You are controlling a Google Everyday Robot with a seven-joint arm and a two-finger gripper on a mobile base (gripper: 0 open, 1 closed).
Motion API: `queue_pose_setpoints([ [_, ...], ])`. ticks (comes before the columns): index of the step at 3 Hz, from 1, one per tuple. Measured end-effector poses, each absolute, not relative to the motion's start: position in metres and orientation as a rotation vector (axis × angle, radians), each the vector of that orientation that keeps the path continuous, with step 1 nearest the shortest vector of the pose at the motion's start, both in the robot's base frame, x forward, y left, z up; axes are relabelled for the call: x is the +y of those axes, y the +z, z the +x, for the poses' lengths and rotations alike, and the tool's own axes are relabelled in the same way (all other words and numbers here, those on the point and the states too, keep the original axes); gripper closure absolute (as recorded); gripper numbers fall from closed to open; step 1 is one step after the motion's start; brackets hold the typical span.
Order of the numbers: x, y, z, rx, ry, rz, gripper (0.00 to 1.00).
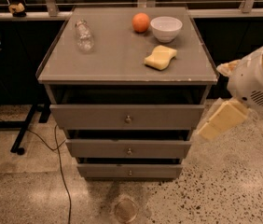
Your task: Open top drawer
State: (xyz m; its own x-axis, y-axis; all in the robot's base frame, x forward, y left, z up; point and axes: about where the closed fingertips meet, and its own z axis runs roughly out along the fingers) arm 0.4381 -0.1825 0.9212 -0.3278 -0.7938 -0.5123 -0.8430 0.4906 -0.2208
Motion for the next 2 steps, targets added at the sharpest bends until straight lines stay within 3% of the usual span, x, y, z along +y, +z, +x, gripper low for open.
queue_pose_setpoints([
  [2, -0.165, 0.871, 0.46, 2.244, 0.152, -1.096, 0.0],
])
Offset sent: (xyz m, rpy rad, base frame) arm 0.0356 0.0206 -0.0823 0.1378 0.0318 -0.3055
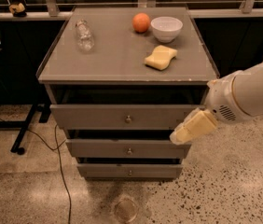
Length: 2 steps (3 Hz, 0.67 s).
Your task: Open top drawer
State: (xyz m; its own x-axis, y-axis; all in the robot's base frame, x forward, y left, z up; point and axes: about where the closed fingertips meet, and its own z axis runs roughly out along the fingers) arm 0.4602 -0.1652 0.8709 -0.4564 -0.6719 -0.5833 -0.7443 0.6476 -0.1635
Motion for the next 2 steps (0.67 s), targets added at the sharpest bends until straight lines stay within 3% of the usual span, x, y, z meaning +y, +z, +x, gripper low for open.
queue_pose_setpoints([
  [2, -0.15, 0.835, 0.491, 2.333, 0.221, -1.103, 0.0],
])
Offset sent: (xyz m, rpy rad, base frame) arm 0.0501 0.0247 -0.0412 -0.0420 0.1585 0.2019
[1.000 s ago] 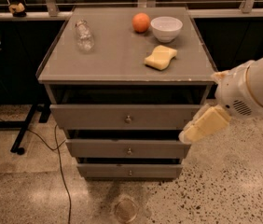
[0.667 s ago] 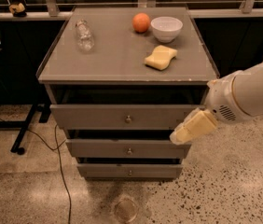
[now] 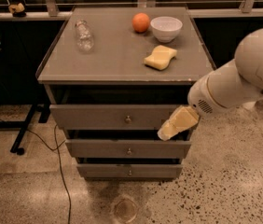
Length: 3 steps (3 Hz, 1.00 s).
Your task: Open top drawer
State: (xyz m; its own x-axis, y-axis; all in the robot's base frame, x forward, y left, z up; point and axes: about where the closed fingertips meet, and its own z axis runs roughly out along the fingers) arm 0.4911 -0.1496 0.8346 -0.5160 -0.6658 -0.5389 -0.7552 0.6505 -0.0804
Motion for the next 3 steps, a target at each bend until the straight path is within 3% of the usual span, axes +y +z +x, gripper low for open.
queue_pose_setpoints([
  [1, -0.149, 0.837, 0.489, 2.331, 0.221, -1.119, 0.0],
  [3, -0.16, 0.801, 0.469, 2.378, 0.193, -0.763, 0.0],
])
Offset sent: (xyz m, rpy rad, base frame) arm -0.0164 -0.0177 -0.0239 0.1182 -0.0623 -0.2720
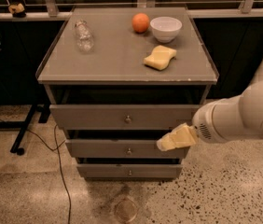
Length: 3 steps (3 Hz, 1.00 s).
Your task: Open top drawer
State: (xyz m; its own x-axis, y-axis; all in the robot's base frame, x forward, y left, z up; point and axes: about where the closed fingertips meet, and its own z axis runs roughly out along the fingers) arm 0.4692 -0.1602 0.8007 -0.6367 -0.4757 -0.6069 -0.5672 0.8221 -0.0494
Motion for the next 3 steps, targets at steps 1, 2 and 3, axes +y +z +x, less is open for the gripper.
queue_pose_setpoints([
  [1, -0.16, 0.772, 0.48, 2.353, 0.221, -0.61, 0.0],
  [2, -0.154, 0.75, 0.5, 2.33, 0.27, -0.555, 0.0],
  [3, -0.142, 0.736, 0.522, 2.308, 0.322, -0.574, 0.0],
])
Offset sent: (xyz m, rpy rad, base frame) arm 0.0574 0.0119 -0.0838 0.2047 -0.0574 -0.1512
